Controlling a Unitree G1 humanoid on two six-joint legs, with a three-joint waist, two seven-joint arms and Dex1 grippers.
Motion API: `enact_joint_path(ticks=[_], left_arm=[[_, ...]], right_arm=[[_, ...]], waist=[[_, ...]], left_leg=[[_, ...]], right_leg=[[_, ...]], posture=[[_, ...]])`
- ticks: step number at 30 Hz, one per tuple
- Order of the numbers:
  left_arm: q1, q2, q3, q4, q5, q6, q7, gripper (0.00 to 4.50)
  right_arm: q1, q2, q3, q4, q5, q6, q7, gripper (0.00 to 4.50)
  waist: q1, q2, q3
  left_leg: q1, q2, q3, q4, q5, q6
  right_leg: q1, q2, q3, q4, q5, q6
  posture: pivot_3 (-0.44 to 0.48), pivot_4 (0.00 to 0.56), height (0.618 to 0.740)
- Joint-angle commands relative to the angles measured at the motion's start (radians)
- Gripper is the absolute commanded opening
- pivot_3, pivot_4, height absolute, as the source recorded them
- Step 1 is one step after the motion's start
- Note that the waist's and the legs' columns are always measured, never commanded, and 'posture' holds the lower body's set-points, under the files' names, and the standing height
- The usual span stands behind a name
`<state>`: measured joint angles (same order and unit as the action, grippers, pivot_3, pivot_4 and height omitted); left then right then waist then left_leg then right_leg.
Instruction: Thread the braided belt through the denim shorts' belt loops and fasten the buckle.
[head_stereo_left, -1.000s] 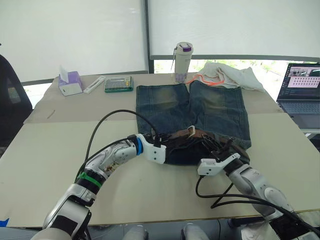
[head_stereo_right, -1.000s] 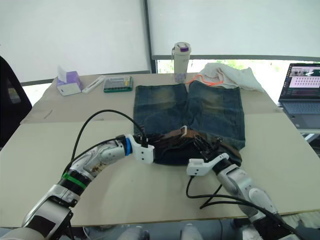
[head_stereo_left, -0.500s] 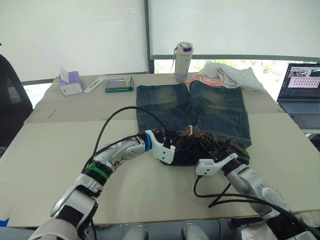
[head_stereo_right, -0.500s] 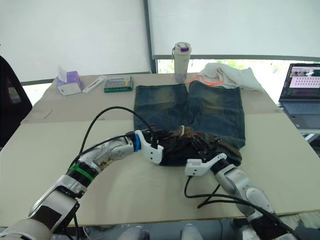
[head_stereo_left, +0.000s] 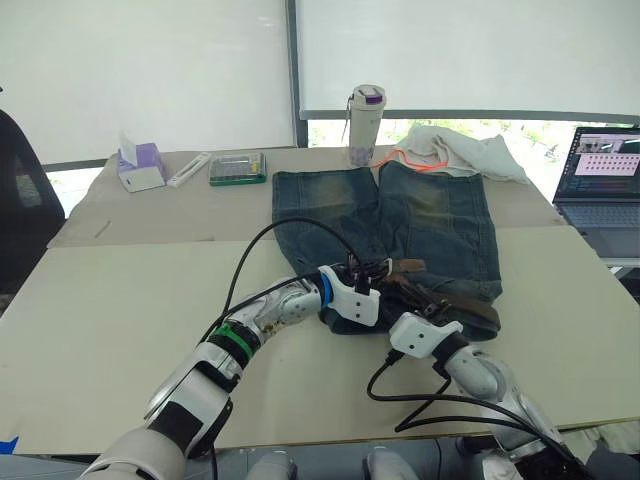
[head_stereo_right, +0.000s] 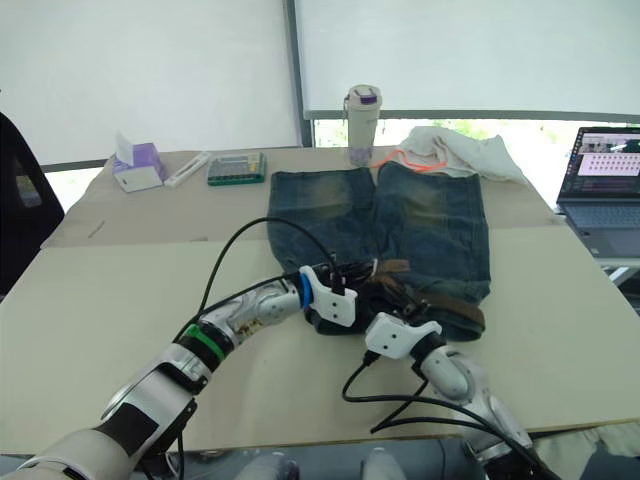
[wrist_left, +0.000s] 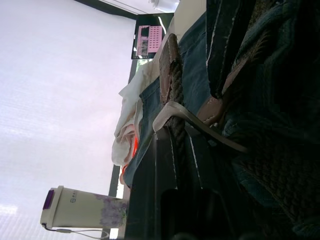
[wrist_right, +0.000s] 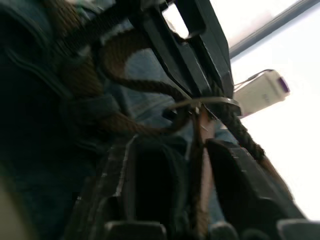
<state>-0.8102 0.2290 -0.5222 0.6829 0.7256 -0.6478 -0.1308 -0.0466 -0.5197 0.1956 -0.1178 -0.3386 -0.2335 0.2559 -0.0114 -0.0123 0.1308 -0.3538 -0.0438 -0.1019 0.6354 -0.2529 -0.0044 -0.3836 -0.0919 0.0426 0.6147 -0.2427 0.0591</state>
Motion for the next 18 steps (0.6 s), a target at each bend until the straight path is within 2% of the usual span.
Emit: enact_joint_path(ticks=[1,3,6,11,14,18], left_arm=[[0.006,0.0,-0.013,-0.004,-0.003,-0.017,0.023,0.0],[0.01,0.004,-0.016,-0.005,-0.004,-0.019,0.028,0.0],[0.015,0.013,-0.021,-0.008,0.002,-0.028,0.043,0.0],[0.015,0.009,-0.038,0.003,0.013,-0.026,0.07,0.0],[0.011,0.003,-0.048,0.002,0.015,-0.027,0.076,0.0],[0.007,0.002,-0.051,0.009,0.018,-0.029,0.082,0.0]], right_arm=[[0.061,-0.001,-0.091,-0.131,0.269,0.148,0.154,3.98],[0.098,0.011,-0.147,-0.205,0.397,0.263,0.192,3.98],[0.13,0.068,-0.265,-0.316,0.63,0.508,0.163,3.98],[0.034,0.249,-0.458,-0.377,1.131,0.89,-0.075,3.98],[-0.055,0.335,-0.54,-0.332,1.381,1.001,-0.269,3.98],[-0.121,0.378,-0.584,-0.275,1.553,1.055,-0.438,3.98]], waist=[[0.003,0.0,0.0],[0.006,0.0,0.0],[0.006,0.0,0.0],[0.004,0.001,0.0],[0.004,0.001,-0.001],[0.013,0.001,-0.001]], left_leg=[[0.0,0.0,0.0,0.0,0.0,0.0],[0.0,0.0,0.0,0.0,0.0,0.0],[0.0,0.0,0.0,0.001,0.0,0.0],[0.0,0.002,-0.001,0.001,0.0,0.0],[0.0,0.001,-0.002,0.001,0.0,0.0],[-0.001,0.0,-0.002,0.0,0.0,0.0]], right_leg=[[0.0,0.0,0.0,0.0,0.0,0.0],[0.0,0.0,0.0,0.0,0.0,0.0],[0.001,0.0,0.0,0.0,0.0,0.0],[0.0,0.0,0.0,0.002,0.0,0.0],[-0.001,0.0,0.0,0.002,0.0,0.0],[-0.001,-0.001,0.0,0.003,0.0,0.0]], posture=[[0.0,0.15,0.74],[0.0,0.15,0.74],[0.0,0.15,0.74],[0.0,0.15,0.74],[0.0,0.15,0.74],[0.0,0.15,0.74]])
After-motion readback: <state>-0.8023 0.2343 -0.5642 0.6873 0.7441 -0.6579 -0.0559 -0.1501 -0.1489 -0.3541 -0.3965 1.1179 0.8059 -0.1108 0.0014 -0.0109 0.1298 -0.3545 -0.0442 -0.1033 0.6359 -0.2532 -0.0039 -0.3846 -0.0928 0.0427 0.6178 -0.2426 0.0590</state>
